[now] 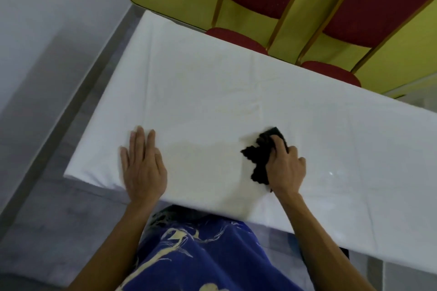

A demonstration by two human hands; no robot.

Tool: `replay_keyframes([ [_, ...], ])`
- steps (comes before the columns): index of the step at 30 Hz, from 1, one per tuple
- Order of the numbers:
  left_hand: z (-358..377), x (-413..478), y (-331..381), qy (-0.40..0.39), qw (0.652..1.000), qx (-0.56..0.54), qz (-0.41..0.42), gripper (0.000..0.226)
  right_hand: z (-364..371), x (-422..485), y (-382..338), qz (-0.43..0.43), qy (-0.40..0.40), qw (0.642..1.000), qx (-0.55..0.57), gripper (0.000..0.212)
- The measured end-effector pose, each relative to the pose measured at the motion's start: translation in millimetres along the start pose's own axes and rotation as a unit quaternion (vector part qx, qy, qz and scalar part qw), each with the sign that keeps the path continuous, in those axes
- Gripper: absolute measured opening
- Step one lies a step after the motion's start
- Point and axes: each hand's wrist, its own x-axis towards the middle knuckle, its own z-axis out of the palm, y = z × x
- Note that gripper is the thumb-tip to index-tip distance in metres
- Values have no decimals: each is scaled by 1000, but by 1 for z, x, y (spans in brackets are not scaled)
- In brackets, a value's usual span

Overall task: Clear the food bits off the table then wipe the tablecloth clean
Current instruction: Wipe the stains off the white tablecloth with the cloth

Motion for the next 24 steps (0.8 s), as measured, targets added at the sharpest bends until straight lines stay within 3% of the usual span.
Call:
replay_keyframes([
  [3, -2, 2, -2, -9, 1000, -10, 5, 51, -7, 10, 20, 104, -6, 993, 62, 31],
  [6, -7, 0, -4, 0, 999, -27, -39, 52, -14, -2, -16, 113, 14, 977, 178, 29],
  [8, -11, -9, -12, 2, 998, -29, -61, 52, -15, -21, -60, 59, 14, 972, 228, 32],
  [11, -16, -21, -28, -10, 999, -23, -39, 54, 0, -59, -132, -124, -36, 960, 249, 35],
  [13, -18, -24, -33, -37, 998, -25, -43, 58, 16, -87, -170, -254, -101, 946, 174, 42],
  [16, -19, -29, -33, -48, 996, -20, -67, 65, 34, -109, -188, -358, -152, 920, 60, 65],
  [20, -24, -28, -34, -31, 996, -14, -80, 55, 33, -96, -157, -394, -118, 911, 25, 76],
  [24, -22, -23, -29, -37, 992, 1, -121, 50, 24, -86, -101, -339, -79, 937, 23, 75],
])
